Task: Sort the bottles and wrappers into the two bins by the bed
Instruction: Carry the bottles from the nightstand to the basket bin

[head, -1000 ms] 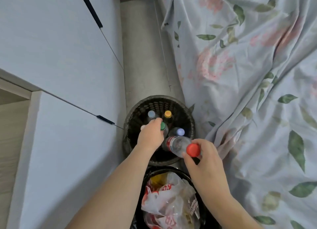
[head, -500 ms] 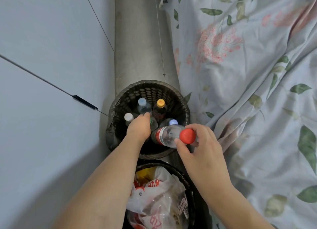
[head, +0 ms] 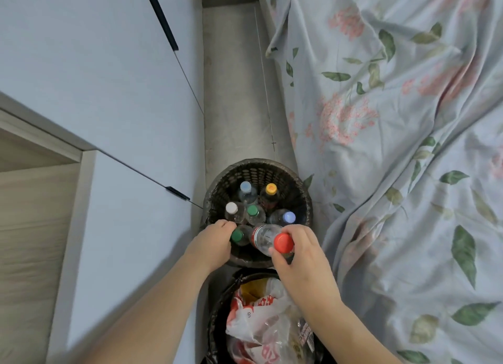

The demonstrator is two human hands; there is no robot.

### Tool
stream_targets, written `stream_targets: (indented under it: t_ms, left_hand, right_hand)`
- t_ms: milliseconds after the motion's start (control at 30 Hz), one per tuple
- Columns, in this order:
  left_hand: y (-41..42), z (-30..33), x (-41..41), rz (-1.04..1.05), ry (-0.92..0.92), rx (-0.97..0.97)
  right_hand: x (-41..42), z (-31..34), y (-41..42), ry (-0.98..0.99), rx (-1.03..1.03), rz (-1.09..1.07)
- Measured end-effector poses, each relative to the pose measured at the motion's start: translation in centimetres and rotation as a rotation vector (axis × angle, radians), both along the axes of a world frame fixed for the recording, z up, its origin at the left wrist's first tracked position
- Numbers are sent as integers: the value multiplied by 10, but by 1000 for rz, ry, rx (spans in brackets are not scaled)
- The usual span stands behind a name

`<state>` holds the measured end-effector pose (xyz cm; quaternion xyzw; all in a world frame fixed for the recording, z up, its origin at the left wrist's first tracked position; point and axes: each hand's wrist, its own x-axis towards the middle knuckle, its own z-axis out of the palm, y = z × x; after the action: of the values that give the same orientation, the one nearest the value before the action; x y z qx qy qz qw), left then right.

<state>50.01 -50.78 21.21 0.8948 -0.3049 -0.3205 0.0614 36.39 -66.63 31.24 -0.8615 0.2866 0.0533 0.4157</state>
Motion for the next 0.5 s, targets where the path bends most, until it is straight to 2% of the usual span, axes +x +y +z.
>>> stream_targets:
  t_ms: [200, 333, 500]
  left_hand:
    - [-10, -30, 7, -160, -176, 80]
    - [-14, -49, 2, -257, -273, 216]
    - [-15, -57, 0, -250, -281, 240]
  right_hand:
    - [9, -7, 5, -21, -173, 151]
    - [4, -8, -8, 0, -249, 131]
    - [-4, 0, -14, -25, -278, 97]
